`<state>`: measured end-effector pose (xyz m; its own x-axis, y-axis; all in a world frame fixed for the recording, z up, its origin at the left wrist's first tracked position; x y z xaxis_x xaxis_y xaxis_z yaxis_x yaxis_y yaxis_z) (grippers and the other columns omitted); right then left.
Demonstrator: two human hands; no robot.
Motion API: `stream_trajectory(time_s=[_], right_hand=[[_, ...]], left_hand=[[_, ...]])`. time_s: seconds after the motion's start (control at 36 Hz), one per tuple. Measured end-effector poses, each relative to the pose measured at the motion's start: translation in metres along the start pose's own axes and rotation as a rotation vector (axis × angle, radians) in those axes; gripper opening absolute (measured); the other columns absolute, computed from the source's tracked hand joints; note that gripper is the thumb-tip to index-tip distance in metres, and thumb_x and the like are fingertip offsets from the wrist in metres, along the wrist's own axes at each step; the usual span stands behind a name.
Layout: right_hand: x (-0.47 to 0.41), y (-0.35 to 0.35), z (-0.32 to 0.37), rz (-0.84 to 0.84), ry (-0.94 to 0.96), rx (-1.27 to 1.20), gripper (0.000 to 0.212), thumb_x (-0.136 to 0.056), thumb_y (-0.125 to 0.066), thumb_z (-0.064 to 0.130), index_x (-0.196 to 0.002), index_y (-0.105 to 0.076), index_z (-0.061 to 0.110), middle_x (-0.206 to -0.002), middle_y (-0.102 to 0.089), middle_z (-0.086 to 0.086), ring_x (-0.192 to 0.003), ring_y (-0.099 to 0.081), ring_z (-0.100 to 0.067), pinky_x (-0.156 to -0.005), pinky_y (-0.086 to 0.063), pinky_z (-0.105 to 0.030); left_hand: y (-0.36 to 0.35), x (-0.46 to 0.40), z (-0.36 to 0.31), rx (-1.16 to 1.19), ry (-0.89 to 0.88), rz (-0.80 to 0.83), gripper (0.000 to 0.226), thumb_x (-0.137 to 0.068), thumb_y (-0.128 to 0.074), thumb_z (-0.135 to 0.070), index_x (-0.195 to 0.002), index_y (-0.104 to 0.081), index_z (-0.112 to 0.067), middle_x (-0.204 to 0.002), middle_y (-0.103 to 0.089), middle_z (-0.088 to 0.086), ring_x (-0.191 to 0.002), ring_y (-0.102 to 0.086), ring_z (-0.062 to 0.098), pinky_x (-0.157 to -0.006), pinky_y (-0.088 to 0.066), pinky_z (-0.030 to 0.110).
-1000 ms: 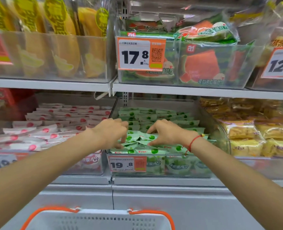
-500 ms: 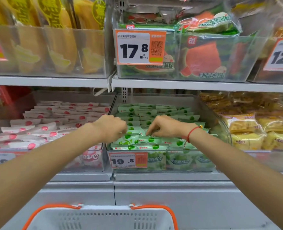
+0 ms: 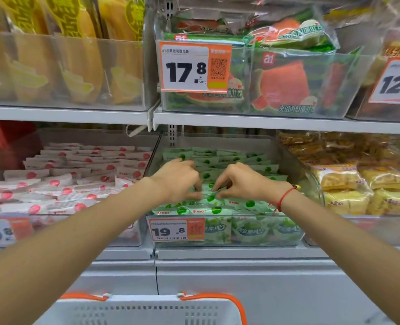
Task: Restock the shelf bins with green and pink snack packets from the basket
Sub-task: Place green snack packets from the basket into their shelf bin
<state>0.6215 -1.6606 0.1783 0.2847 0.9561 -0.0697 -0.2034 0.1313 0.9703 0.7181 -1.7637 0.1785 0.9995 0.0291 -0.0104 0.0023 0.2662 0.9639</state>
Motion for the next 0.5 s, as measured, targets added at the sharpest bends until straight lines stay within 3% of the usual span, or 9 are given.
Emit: stream_trajectory(time_s=[0.14,0.25,0.33,0.39,0.44,0.5], right_hand=[[-0.009,-0.008,0.000,0.039,0.017,0.028,0.021,-0.082,-0.074,0.020,-0.103,-0.075,0.017,-0.098,-0.074,0.002,-0.083,-0.063,-0.006,-0.071,-0.044,-0.016],[-0.010,-0.002,0.004,0.139,0.038,0.048,0.026,-0.084,-0.071,0.019,-0.109,-0.072,0.013,-0.104,-0.072,0.000,-0.091,-0.066,-0.010,-0.079,-0.049,-0.018],[0.008,0.031,-0.008,0.082,0.000,-0.167,0.033,-0.083,-0.072,0.017,-0.116,-0.068,0.015,-0.106,-0.068,0.008,-0.089,-0.063,-0.001,-0.080,-0.046,-0.008],[0.029,0.056,-0.026,0.007,-0.031,-0.285,0.032,-0.082,-0.073,0.019,-0.114,-0.069,0.020,-0.105,-0.068,0.012,-0.090,-0.064,0.003,-0.083,-0.049,-0.012],[0.047,0.064,-0.041,0.061,-0.085,-0.262,0.032,-0.080,-0.075,0.026,-0.112,-0.070,0.024,-0.099,-0.068,0.017,-0.083,-0.063,0.009,-0.079,-0.050,-0.014],[0.057,0.054,-0.048,0.185,-0.146,-0.150,0.037,-0.077,-0.077,0.035,-0.112,-0.069,0.029,-0.091,-0.066,0.023,-0.072,-0.060,0.015,-0.071,-0.045,-0.008]], left_hand=[[0.002,-0.008,-0.006,-0.009,0.048,0.054,0.035,-0.092,-0.052,-0.052,-0.105,-0.072,-0.026,-0.103,-0.065,0.004,-0.109,-0.050,0.022,-0.089,-0.035,0.033],[0.008,-0.017,-0.006,0.022,0.079,0.210,0.036,-0.090,-0.055,-0.051,-0.109,-0.071,-0.025,-0.095,-0.064,0.001,-0.098,-0.059,0.023,-0.071,-0.044,0.031],[0.022,-0.011,0.001,0.068,0.081,0.197,0.047,-0.091,-0.053,-0.053,-0.129,-0.057,-0.026,-0.127,-0.060,-0.002,-0.115,-0.055,0.022,-0.087,-0.048,0.034],[0.037,-0.004,-0.002,0.192,0.065,0.086,0.052,-0.092,-0.051,-0.053,-0.139,-0.046,-0.030,-0.142,-0.049,-0.008,-0.127,-0.047,0.018,-0.099,-0.043,0.034],[0.044,-0.003,-0.014,0.309,0.000,0.034,0.049,-0.092,-0.052,-0.052,-0.137,-0.047,-0.035,-0.143,-0.047,-0.012,-0.129,-0.045,0.014,-0.101,-0.040,0.034],[0.039,-0.009,-0.032,0.324,-0.058,0.080,0.049,-0.092,-0.052,-0.051,-0.137,-0.047,-0.034,-0.142,-0.048,-0.010,-0.127,-0.047,0.014,-0.101,-0.041,0.034]])
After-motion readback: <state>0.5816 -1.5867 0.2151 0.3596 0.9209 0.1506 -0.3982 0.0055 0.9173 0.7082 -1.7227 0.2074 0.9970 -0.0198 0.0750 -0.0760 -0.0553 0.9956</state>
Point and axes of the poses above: each hand's wrist, its own x-axis away from the middle knuckle, its own y-axis out of the back of the hand, z = x × y, the point moved 4 cm from there along -x, towards the middle knuckle
